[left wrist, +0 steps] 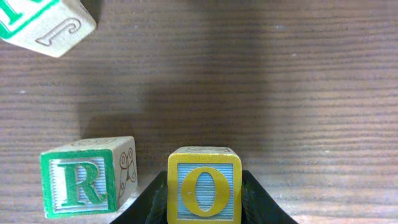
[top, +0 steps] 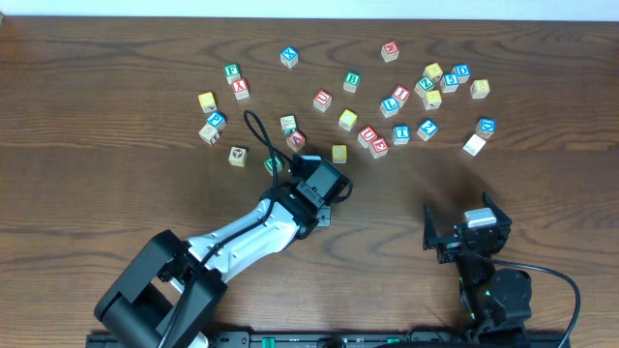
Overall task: Spell out ROBOT
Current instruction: 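Lower the yellow O block to the right of the R block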
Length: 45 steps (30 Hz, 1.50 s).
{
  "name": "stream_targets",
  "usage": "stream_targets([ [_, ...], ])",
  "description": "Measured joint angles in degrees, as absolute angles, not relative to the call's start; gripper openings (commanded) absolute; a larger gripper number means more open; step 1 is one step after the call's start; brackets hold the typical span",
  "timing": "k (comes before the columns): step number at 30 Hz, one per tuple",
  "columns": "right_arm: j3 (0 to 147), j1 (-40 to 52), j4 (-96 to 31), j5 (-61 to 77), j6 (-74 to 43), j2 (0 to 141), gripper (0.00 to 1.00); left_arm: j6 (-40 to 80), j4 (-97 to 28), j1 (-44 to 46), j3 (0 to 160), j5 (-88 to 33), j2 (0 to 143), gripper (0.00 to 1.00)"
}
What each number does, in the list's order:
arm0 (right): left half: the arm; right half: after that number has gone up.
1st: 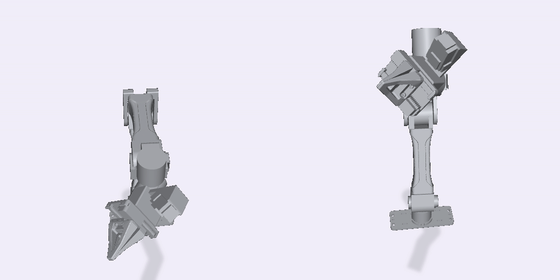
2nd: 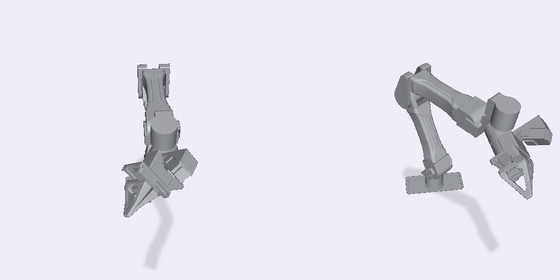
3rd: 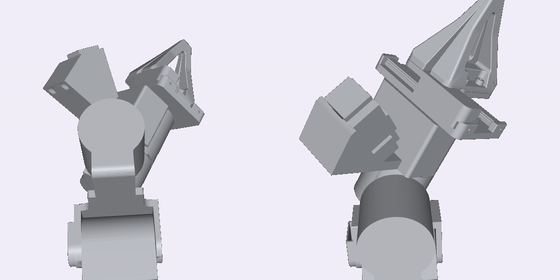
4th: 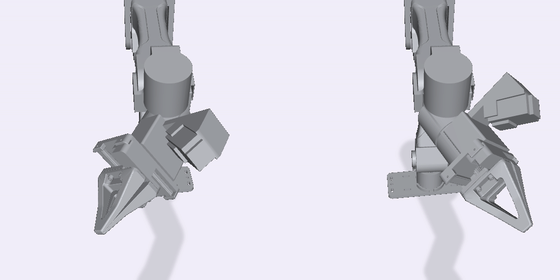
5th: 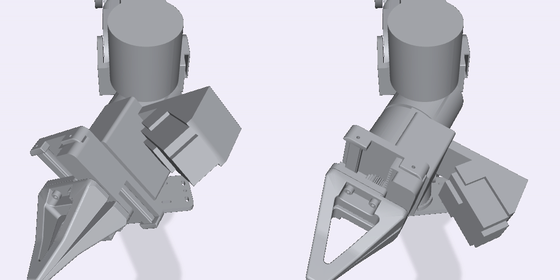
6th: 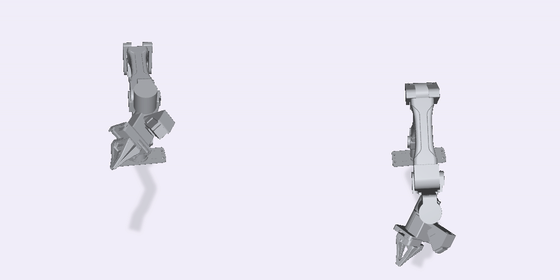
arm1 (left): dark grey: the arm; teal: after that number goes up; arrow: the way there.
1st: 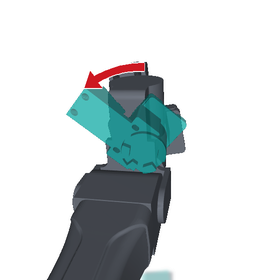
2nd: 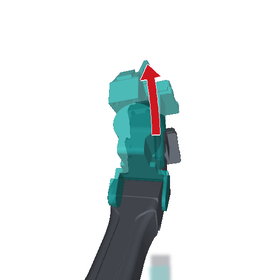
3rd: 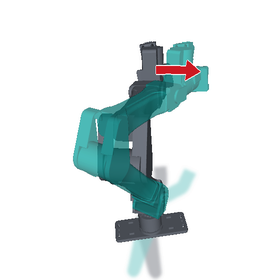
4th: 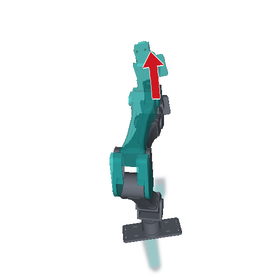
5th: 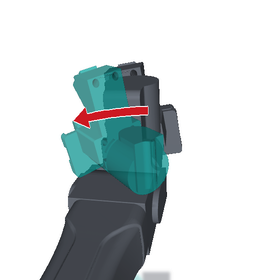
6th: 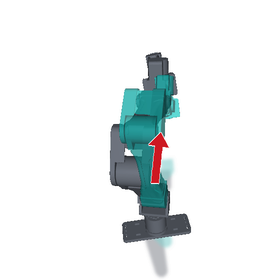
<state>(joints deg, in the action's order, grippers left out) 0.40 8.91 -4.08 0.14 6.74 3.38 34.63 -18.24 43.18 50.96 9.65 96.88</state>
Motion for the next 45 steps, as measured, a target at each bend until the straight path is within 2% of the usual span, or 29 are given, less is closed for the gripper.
stream_targets([
  [45, 0.4, 8.9, -4.1, 0.1, 6.7, 3.4, 0.99, 34.0, -18.6, 43.2, 51.0, 12.2, 97.5, 0.09],
])
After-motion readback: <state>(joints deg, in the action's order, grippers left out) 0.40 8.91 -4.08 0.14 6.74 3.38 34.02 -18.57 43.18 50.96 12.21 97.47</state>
